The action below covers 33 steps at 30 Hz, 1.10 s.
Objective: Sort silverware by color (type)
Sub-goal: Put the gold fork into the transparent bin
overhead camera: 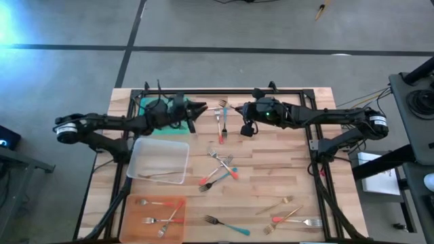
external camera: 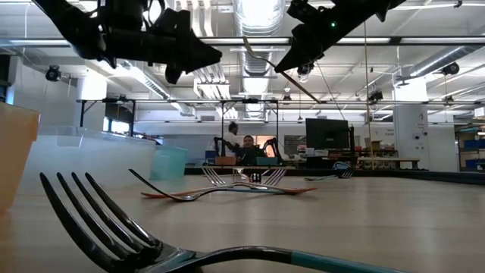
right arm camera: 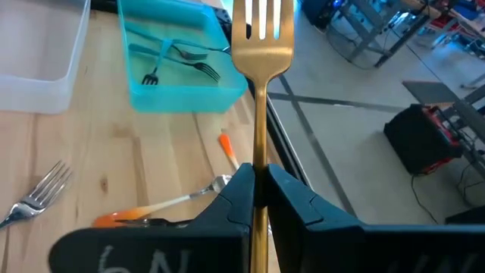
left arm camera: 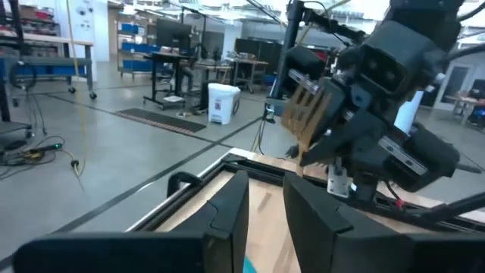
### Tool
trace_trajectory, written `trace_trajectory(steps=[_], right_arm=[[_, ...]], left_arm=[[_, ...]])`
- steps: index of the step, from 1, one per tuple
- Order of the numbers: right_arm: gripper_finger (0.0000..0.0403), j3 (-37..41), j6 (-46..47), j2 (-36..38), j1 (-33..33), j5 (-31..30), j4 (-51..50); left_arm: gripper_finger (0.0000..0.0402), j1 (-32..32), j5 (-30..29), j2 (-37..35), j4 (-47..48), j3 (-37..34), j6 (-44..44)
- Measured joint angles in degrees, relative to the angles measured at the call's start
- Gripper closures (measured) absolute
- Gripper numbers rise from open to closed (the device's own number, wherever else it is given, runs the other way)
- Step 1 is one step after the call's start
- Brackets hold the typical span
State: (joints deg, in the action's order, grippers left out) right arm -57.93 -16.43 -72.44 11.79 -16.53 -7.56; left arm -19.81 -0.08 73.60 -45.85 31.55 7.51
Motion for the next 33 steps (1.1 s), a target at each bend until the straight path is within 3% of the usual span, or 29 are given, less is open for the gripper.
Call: trace_trajectory(steps=[13, 17, 23, 28, 33], right_arm=[[0.0390, 0.0, 4.0, 0.0, 0.1, -1.2, 0.8], [0.0390, 0.5, 5.7, -0.2, 0.0, -5.3, 5.4], [0.0390, 1.1, 6.0, -3.7, -0.3, -11.4, 17.2], [0.0390, 1.2, 2.4, -10.5, -1.5, -11.8, 27.9], [0.0390, 1.2, 0.8, -14.8, -1.8, -12.0, 36.7]], left_arm=[[0.0245, 4.0, 2.9, 0.3, 0.3, 0.5, 2.2], [0.0233, 5.8, -2.1, 0.3, -1.8, 0.6, 2.0], [0.0233, 8.5, -14.7, 0.8, -3.1, 0.6, 3.8], [0.0233, 9.8, -15.8, 4.1, -12.1, 0.6, 1.6], [0.0233, 9.2, -17.8, 7.6, -15.4, 0.7, 0.8]])
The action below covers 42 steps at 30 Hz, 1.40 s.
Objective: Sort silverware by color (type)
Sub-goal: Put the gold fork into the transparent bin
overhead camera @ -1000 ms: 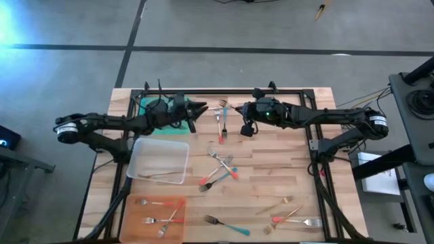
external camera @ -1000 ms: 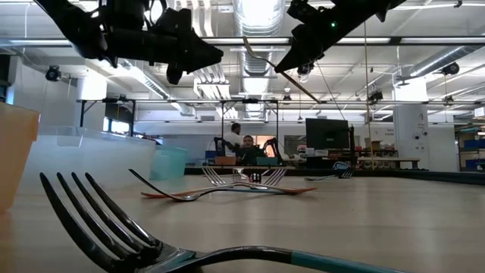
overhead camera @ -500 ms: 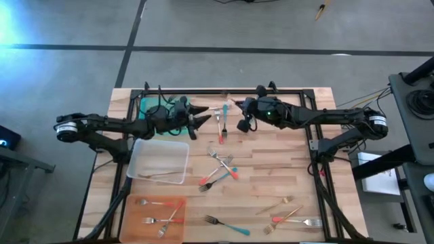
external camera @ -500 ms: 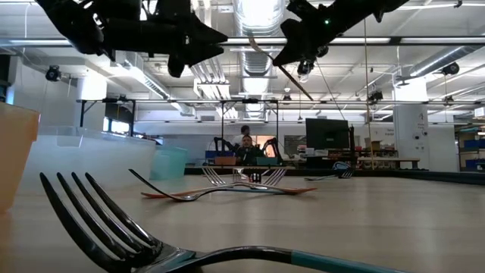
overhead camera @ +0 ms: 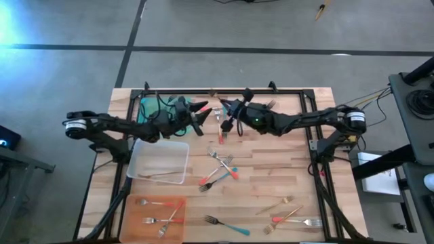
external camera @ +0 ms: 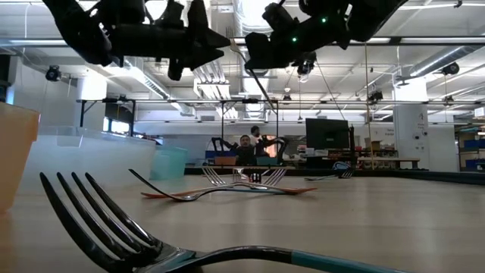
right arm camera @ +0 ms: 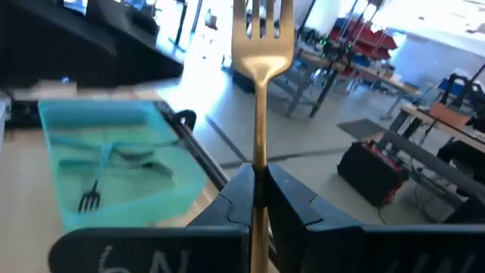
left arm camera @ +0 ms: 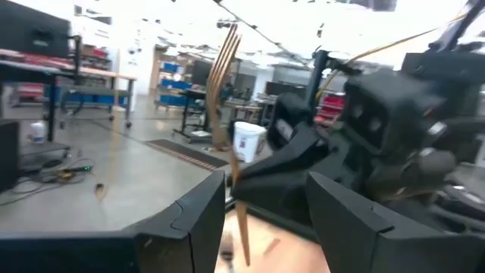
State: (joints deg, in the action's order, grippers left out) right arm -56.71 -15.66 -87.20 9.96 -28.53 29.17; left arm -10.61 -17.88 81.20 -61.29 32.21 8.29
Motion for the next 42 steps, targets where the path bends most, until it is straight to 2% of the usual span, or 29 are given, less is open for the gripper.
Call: trace_trajectory(steps=[10, 17, 24, 28, 35, 42], right_arm=[[0.0390, 0.0, -0.6, -2.1, -0.5, 0.0, 5.9], [0.0390, 0.0, -0.9, -2.7, -1.8, 0.0, 6.0], [0.0390, 0.0, -2.3, -2.4, -2.4, 0.0, 5.7], [0.0390, 0.0, -3.3, -2.4, -2.4, 0.0, 5.3], [0.0390, 0.0, -3.5, -2.3, -2.3, -0.1, 5.7], [0.0390, 0.0, -3.5, -2.3, -2.5, 0.0, 5.5]], left_arm=[[0.0233, -0.2, -1.2, 7.0, -11.9, 0.7, -1.8], [0.0233, -0.8, -1.2, 11.8, -12.0, 5.5, -2.0], [0.0240, -0.7, -3.3, 14.7, -11.9, 9.0, -6.6], [0.0279, -0.7, -5.5, 14.3, -11.8, 8.4, -8.2], [0.0384, -0.7, -5.4, 13.7, -12.1, 7.5, -9.1], [0.0397, -0.8, -5.1, 13.6, -12.0, 7.5, -8.9]])
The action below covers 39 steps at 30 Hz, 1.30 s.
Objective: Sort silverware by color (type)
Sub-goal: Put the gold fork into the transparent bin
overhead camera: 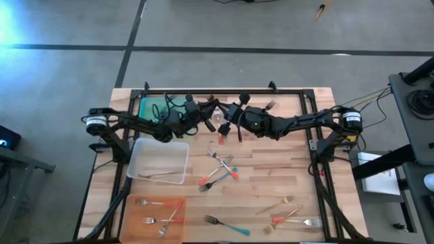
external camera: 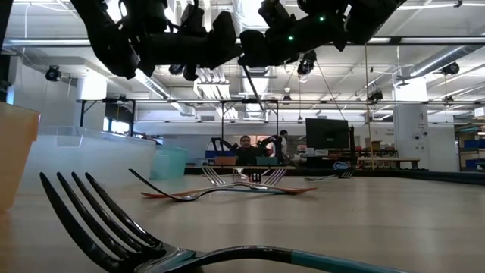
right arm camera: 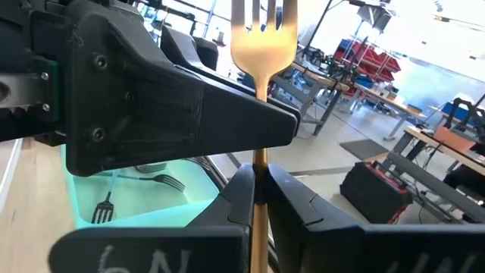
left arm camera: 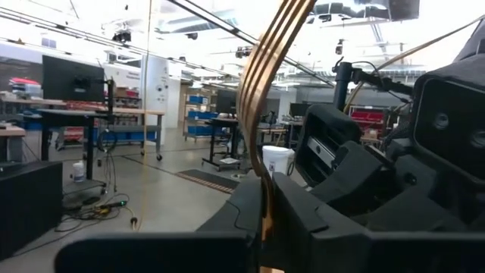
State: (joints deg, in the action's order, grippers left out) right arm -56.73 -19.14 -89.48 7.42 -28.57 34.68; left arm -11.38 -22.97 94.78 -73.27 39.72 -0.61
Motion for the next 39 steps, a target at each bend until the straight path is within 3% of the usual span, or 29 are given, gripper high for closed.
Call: trace_trajectory(steps=[7, 14, 17, 23, 29, 33, 39], right_arm=[[0.0372, -0.1, -0.8, 0.5, 0.0, 0.3, -1.6], [0.0327, -0.1, 0.3, 7.0, -0.1, 0.5, -15.8], [0.0315, -0.1, 4.9, 11.1, -0.2, 1.1, -26.7], [0.0314, -0.1, 19.3, 17.2, -0.2, 9.0, -49.4], [0.0328, -0.1, 24.7, 17.8, -0.2, 10.6, -59.3], [0.0335, 0.2, 25.6, 15.9, -0.2, 10.6, -60.2], [0.0325, 0.3, 26.1, 11.2, -0.3, 12.8, -61.5]], left_arm=[[0.0399, 0.0, 0.0, -0.1, 0.5, 0.0, -0.5], [0.0400, -0.2, -4.5, -6.7, 9.2, -0.1, -4.7], [0.0400, 0.1, -4.3, -13.6, 24.7, -0.1, -5.3], [0.0401, 3.4, -4.8, -30.0, 73.5, 1.8, 1.8], [0.0401, 12.4, -3.4, -41.1, 115.0, 12.2, 14.2], [0.0401, 20.6, -3.1, -42.6, 133.3, 18.1, 27.2], [0.0401, 30.2, -2.7, -39.7, 142.9, 16.8, 42.6]])
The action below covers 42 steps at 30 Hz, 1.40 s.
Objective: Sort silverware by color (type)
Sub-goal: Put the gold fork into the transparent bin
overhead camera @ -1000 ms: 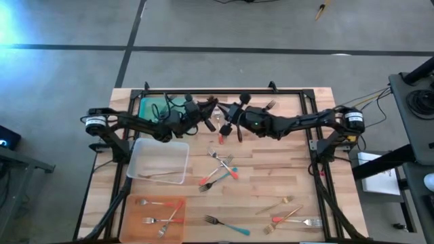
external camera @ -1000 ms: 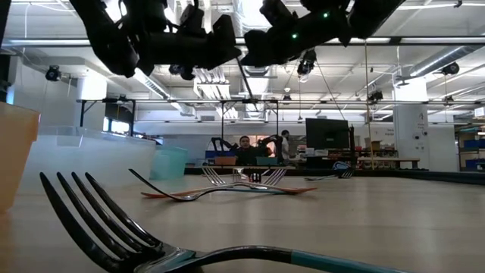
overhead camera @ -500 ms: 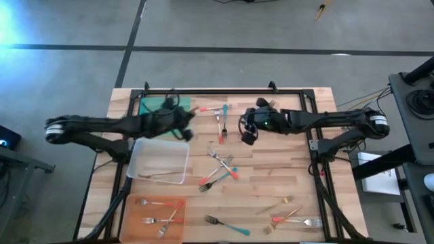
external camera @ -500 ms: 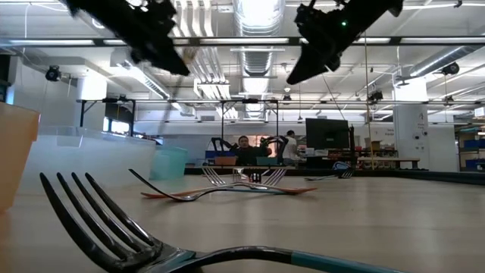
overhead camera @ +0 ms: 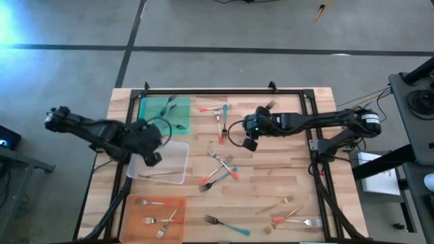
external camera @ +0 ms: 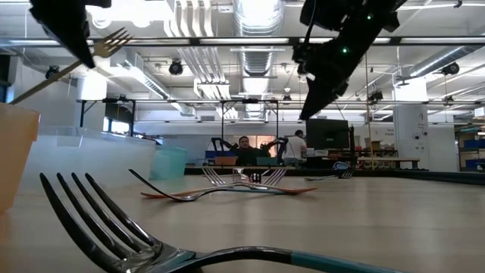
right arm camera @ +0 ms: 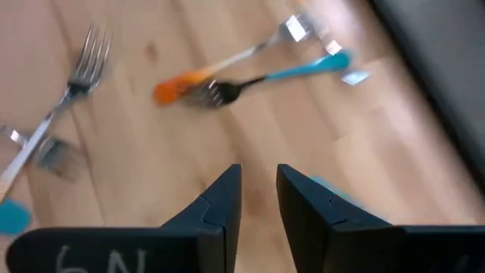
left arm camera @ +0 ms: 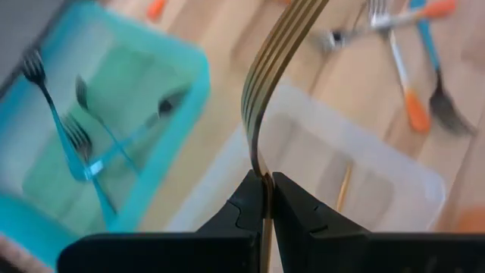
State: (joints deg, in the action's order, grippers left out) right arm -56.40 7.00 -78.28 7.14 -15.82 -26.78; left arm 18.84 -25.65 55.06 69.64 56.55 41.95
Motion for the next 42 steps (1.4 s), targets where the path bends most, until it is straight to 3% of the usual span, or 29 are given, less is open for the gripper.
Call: trace_trajectory(steps=[7, 16, 23, 28, 33, 42], right_arm=[[0.0293, 0.1, 5.4, -3.9, -1.8, 16.8, -1.6], [0.0265, 0.1, 14.5, -4.4, -7.8, 19.8, -16.8], [0.0264, 0.6, 22.9, -4.4, -16.7, 29.5, -22.6], [0.0271, 1.5, 23.2, -4.3, -25.1, 29.8, -22.3], [0.0283, 3.2, 24.5, -4.3, -32.7, 26.0, -21.5], [0.0291, 4.3, 24.5, -4.4, -43.5, 24.5, -17.6]], left_arm=[[0.0382, 3.8, 4.2, 4.5, 1.1, -2.4, 4.7], [0.0377, 4.0, 5.2, 7.3, 0.9, -4.0, 4.6], [0.0376, 4.0, 2.2, 6.9, -6.5, -3.2, 0.5], [0.0375, 4.0, 2.0, 6.9, -15.9, -3.2, -7.3], [0.0375, 4.0, 2.1, 6.9, -21.9, -3.3, -12.5], [0.0375, 4.1, 2.2, 6.9, -24.7, -3.3, -12.2]])
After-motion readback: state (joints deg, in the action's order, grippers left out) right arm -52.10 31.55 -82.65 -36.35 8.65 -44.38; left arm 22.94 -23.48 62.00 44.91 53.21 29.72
